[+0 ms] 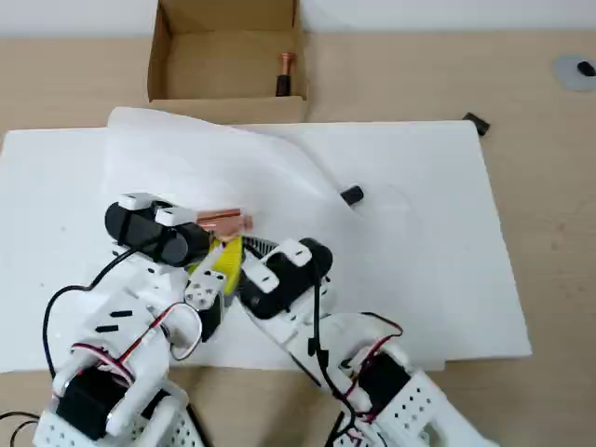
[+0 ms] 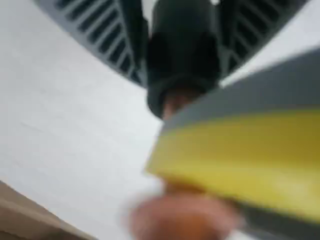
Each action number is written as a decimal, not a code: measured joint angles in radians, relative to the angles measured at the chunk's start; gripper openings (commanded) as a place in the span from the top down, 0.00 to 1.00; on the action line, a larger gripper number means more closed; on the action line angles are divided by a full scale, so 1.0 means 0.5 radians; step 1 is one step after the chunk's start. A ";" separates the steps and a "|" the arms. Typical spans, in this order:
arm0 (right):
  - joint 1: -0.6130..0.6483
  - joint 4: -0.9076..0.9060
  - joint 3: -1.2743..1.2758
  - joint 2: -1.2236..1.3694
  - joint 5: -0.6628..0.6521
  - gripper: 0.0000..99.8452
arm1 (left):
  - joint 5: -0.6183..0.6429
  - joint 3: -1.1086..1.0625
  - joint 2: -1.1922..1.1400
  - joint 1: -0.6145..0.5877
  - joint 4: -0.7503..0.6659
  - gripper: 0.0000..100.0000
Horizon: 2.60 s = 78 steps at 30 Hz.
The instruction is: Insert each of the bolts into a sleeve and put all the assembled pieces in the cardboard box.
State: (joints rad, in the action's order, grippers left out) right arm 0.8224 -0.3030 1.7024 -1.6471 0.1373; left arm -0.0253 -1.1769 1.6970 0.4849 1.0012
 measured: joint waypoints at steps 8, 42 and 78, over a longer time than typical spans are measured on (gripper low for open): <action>-0.012 0.000 0.000 0.000 0.000 0.99 | 0.003 0.015 -0.003 0.040 0.233 0.82; -0.393 0.000 -0.098 0.006 -0.064 0.99 | 0.417 0.924 -0.377 -0.684 0.580 0.80; -0.660 0.000 -2.522 2.983 -0.132 0.99 | 0.034 0.288 -1.053 -1.743 0.301 0.80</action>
State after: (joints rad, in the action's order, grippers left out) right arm 0.4925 -0.3030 0.4411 -0.1557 0.0713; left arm -0.0084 -1.0326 1.1707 -0.3867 1.1515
